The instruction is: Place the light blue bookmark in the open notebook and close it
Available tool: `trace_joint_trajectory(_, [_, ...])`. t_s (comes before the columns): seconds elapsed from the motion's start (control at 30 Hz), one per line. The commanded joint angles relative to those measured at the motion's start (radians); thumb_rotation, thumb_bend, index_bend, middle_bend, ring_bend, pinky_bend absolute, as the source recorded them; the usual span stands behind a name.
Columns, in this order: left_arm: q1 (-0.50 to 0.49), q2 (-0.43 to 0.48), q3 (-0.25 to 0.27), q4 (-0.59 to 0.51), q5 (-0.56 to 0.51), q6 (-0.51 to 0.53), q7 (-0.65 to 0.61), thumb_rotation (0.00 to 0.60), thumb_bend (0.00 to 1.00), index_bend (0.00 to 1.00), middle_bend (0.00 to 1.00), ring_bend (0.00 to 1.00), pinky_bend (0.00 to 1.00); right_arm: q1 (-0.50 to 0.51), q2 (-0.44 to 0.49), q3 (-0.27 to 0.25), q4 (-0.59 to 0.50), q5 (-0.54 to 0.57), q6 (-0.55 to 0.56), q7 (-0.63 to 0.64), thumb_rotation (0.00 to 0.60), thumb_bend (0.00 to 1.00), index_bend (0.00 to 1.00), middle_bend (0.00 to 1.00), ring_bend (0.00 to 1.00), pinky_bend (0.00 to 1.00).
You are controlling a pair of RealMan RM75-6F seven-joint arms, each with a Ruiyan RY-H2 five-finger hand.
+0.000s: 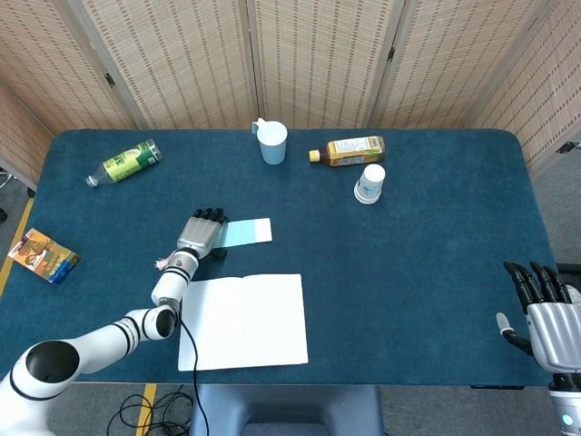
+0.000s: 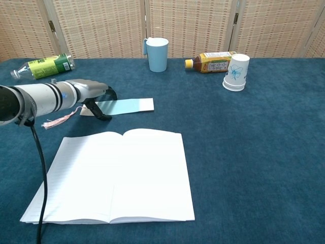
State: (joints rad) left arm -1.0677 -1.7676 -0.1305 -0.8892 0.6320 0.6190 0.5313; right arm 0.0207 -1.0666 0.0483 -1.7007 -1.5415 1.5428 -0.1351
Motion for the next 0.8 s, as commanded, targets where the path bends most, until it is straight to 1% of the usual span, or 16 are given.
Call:
trace_joint_trajectory(0.03, [0.003, -0.009, -0.003, 0.011, 0.010, -0.001, -0.007, 0.508, 0.34, 0.31, 0.05, 0.04, 0.11, 0.001, 0.000, 0.000, 0.001, 0.001, -0.001, 0.000, 0.600, 0.29, 0.08, 0.16, 0.06, 0.10])
trace_joint_trajectory(0.3, [0.012, -0.031, -0.015, 0.041, 0.053, 0.004, -0.033, 0.569, 0.34, 0.35, 0.06, 0.05, 0.11, 0.002, 0.000, 0.002, 0.000, 0.003, -0.004, -0.001, 0.600, 0.29, 0.08, 0.16, 0.06, 0.10])
trace_joint_trajectory(0.63, [0.023, -0.030, -0.030, 0.039, 0.109, 0.009, -0.064, 0.574, 0.34, 0.35, 0.06, 0.05, 0.11, 0.001, -0.001, 0.002, 0.003, 0.004, -0.001, 0.002, 0.600, 0.29, 0.08, 0.16, 0.06, 0.10])
trace_joint_trajectory(0.8, [0.029, -0.012, -0.038, 0.019, 0.153, 0.015, -0.093, 0.585, 0.34, 0.35, 0.06, 0.05, 0.11, 0.001, -0.001, 0.003, 0.003, 0.005, -0.002, 0.002, 0.600, 0.29, 0.08, 0.16, 0.06, 0.10])
